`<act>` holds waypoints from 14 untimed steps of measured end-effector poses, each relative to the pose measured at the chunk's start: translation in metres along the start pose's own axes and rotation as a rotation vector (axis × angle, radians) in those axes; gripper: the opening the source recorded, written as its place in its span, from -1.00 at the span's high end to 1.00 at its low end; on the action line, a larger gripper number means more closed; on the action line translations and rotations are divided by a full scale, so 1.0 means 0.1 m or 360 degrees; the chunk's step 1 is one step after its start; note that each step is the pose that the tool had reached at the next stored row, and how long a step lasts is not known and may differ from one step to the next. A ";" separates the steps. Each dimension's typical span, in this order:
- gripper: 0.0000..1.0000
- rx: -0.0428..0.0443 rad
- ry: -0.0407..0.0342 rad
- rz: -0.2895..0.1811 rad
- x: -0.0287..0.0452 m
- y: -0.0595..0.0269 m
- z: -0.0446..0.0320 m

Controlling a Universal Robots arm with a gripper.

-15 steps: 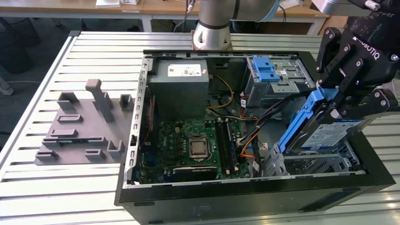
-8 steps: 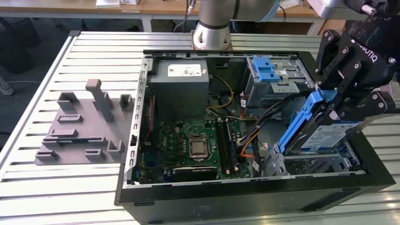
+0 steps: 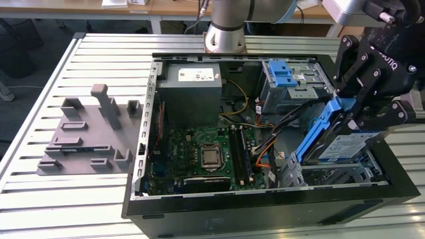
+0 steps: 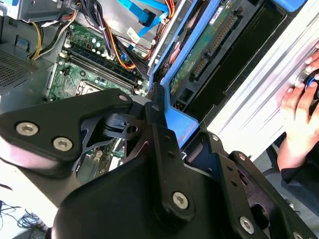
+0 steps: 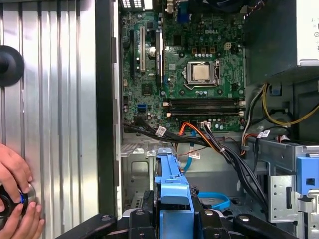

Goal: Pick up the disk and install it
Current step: 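Insert the disk into the insertion slot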

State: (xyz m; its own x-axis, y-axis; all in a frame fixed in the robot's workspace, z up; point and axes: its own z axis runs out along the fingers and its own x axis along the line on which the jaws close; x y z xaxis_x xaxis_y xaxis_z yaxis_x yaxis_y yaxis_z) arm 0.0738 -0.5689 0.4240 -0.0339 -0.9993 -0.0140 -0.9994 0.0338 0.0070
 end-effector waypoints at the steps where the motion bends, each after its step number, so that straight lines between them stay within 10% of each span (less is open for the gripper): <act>1: 0.27 0.0000 0.0000 0.0000 0.000 0.000 0.007; 14: 0.12 0.0000 0.0001 0.0000 0.001 -0.002 0.077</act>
State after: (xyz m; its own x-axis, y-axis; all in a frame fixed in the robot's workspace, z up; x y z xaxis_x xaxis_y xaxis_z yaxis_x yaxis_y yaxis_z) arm 0.0739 -0.5689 0.4163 -0.0339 -0.9993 -0.0134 -0.9994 0.0338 0.0069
